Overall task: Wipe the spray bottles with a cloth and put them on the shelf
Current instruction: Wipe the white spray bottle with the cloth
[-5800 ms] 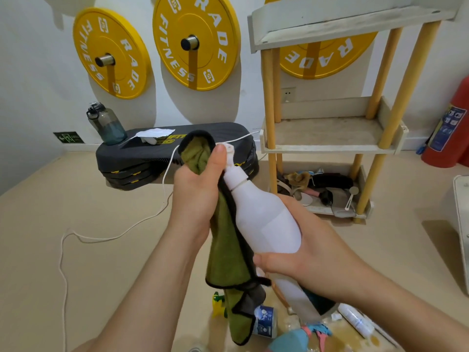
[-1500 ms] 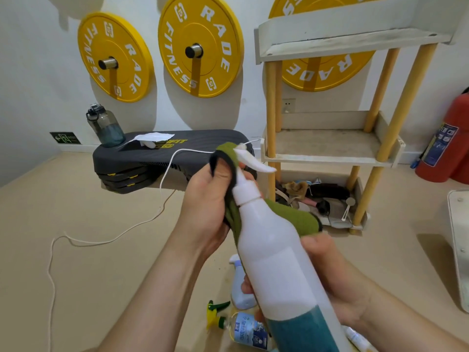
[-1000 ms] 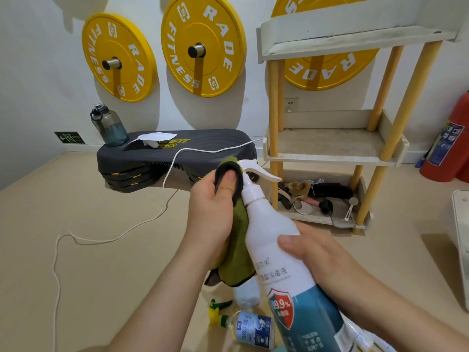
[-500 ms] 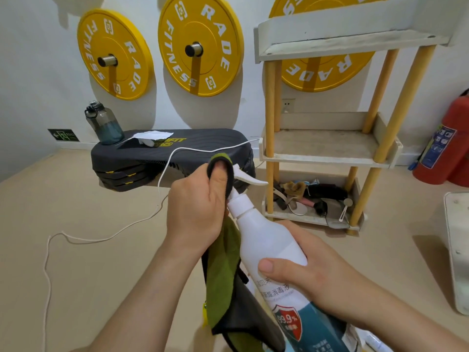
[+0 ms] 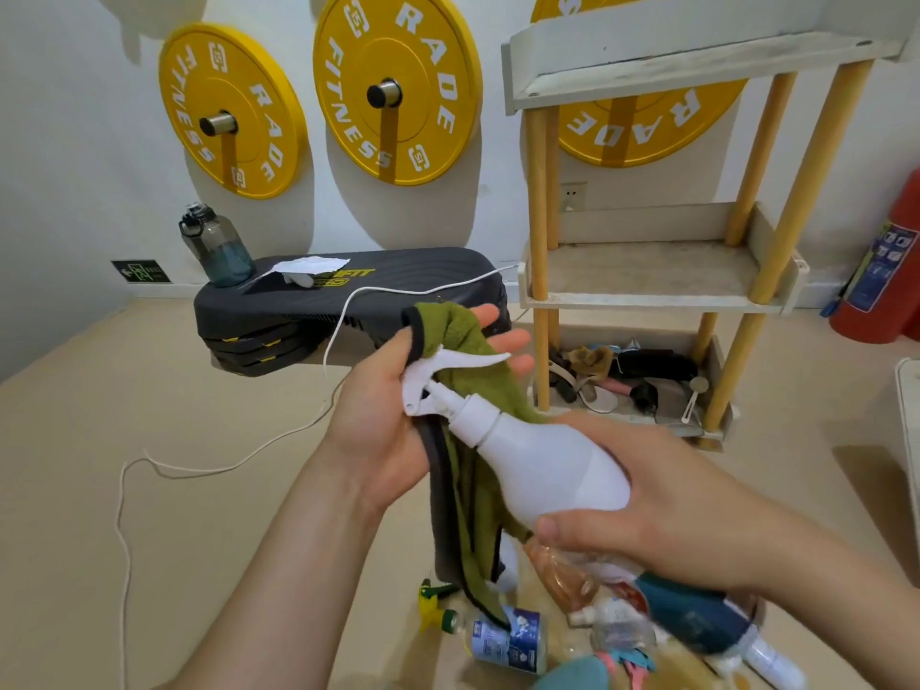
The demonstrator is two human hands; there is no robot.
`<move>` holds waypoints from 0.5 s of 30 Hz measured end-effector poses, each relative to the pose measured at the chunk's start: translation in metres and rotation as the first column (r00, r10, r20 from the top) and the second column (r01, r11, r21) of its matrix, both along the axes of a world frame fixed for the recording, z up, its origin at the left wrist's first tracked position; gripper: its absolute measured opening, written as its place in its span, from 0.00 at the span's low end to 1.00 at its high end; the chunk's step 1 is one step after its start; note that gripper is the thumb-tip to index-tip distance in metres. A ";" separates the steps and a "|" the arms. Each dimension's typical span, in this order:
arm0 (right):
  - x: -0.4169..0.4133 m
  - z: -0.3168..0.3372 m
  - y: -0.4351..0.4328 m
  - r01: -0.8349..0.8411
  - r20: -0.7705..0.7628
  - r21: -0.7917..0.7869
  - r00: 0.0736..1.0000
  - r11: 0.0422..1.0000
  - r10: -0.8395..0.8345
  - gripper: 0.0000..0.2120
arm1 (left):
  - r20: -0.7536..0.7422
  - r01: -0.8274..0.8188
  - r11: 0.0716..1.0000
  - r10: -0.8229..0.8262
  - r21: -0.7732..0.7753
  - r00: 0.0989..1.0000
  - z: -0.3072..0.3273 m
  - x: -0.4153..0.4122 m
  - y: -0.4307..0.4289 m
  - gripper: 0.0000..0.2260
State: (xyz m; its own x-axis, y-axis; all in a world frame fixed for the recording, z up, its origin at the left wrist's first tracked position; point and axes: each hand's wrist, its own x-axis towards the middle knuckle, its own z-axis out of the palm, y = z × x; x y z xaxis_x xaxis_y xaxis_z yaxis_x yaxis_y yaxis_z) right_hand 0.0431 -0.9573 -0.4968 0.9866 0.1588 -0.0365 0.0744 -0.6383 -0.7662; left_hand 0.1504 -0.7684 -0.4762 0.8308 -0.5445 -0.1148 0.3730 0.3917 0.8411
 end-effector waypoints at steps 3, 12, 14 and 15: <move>0.002 0.002 -0.014 0.010 0.077 -0.265 0.997 0.964 0.011 0.31 | 0.151 -0.119 0.963 0.083 0.241 0.985 0.001 0.004 0.000 0.16; 0.004 0.010 -0.030 -0.090 -0.021 -0.421 0.996 0.903 0.090 0.29 | 0.375 -0.170 0.758 -0.105 0.629 0.921 0.012 -0.002 0.001 0.15; 0.004 0.011 -0.028 -0.142 -0.064 -0.446 0.990 0.884 0.127 0.26 | 0.398 -0.147 0.563 -0.354 0.813 0.846 0.009 -0.007 -0.002 0.13; 0.005 0.012 -0.026 -0.176 -0.091 -0.477 0.984 0.861 0.150 0.25 | 0.376 -0.160 0.438 -0.467 0.885 0.801 0.009 -0.010 -0.004 0.12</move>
State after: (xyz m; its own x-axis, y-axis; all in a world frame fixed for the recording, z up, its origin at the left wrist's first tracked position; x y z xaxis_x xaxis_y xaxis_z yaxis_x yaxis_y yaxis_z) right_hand 0.0478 -0.9836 -0.4850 0.9431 0.2674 -0.1975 0.1803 -0.9106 -0.3718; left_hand 0.1402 -0.7721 -0.4674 0.8184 -0.5383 -0.2013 -0.2497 -0.6485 0.7191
